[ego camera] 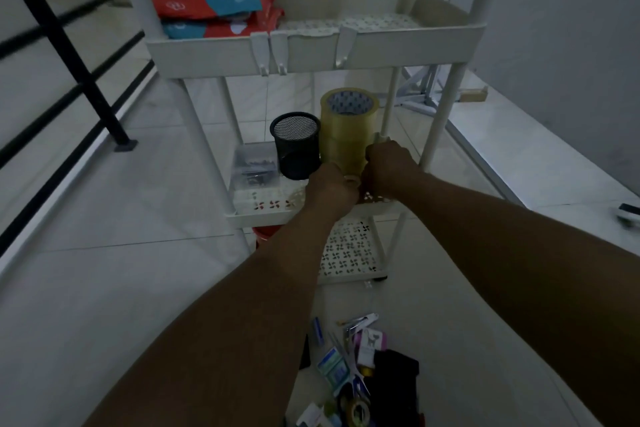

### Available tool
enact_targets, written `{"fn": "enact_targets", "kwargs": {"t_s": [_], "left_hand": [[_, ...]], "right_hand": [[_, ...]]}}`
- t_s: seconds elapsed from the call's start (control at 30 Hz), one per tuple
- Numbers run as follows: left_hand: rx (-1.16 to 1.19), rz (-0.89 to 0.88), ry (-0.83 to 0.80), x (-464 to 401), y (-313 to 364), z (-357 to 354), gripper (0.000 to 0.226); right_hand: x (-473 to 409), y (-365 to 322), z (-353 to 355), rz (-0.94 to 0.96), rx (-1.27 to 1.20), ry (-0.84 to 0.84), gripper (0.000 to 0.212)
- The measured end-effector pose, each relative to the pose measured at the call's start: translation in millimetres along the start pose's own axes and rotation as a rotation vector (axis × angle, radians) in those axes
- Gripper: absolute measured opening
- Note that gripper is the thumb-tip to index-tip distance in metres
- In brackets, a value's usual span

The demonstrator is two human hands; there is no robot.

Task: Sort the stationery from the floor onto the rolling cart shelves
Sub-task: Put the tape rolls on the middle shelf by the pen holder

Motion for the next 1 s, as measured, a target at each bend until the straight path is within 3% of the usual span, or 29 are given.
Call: {"fn": "enact_targets", "kwargs": {"t_s": [0.2,0.4,0.53,0.63,0.87,1.0], "left_hand": [[0.076,-0.027,0.006,-1.9,1.9,-7.6,0.019],[-0.033,-0.077,0.103,5.1,7.7,-9.7,0.013],[-0.058,-0.072,0.089,5.6,9.9,-12.2,0.014],[-0.064,-0.067,0.091,4.2,9.0,-11.4,0.014],[-0.075,-0.057,0.084,4.7,10.3,-11.3,0.013],[-0.126,-0.074,0.163,8.8,12.5,-8.7,0.012]], "right_hand": [[-3.9,4.9,-5.3,-0.111,-0.135,0.096,0.057],[-6.5,8.2,-11.3,-0.152,-0.112,0.054,0.033],[-7.7,8.3,-9.8,-0.139,-0.168,0.168,0.049],[-6.8,5.9,-12.6,-0.117,-0.151,0.159,0.059],[-2.7,7.2,-7.4,-0.148,-0.21,0.209,0.04],[0.8,9.4,-0.7,-0.133,-0.251,0.281,0.026]]}}
Point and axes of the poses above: each hand's wrist, its own x-axis away from the middle knuckle, its own z-axis out of the back of the hand, y = z × x, the point moved 5 cm from there along -x, towards the middle knuckle, and after that the axes turned 5 degrees about x, right-handed, at the moved point
